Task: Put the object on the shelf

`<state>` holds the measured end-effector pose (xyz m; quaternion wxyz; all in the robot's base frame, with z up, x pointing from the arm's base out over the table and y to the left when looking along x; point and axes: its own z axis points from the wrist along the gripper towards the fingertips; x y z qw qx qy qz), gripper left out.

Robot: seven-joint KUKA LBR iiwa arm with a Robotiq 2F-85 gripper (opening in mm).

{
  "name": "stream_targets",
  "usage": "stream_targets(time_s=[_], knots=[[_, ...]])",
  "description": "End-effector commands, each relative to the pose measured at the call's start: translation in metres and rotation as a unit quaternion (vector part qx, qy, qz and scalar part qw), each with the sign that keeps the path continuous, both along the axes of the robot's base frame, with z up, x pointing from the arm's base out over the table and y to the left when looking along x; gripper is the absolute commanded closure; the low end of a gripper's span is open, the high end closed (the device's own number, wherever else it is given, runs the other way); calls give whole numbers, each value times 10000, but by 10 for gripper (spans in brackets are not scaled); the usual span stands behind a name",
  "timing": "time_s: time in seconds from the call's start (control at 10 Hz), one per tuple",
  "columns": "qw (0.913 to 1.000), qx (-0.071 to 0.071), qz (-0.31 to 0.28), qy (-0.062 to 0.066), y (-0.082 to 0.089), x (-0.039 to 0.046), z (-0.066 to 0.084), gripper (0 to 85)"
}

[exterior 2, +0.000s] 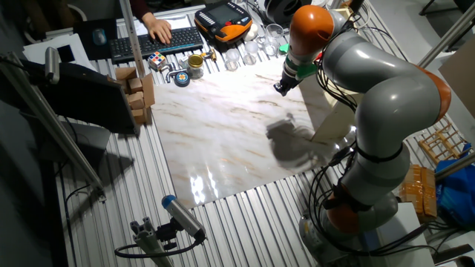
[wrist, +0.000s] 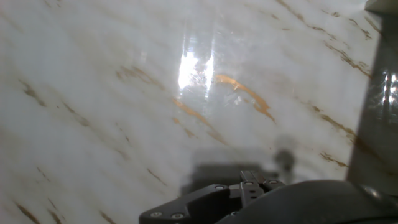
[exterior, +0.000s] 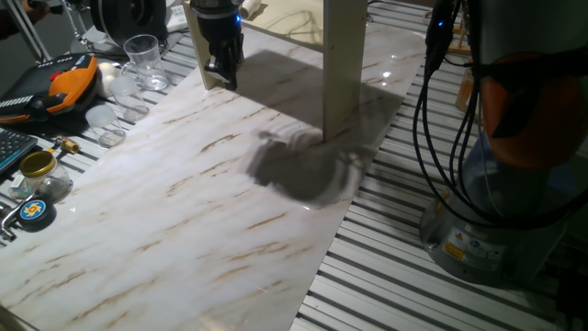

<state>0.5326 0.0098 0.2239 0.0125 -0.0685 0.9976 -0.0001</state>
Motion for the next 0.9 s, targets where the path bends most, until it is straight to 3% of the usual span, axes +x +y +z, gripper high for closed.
stream_targets(time_s=[0.0,0.8], knots=[[10000,0,0,0,0,0,1,850],[10000,-22,-23,-15,20,9,8,850]])
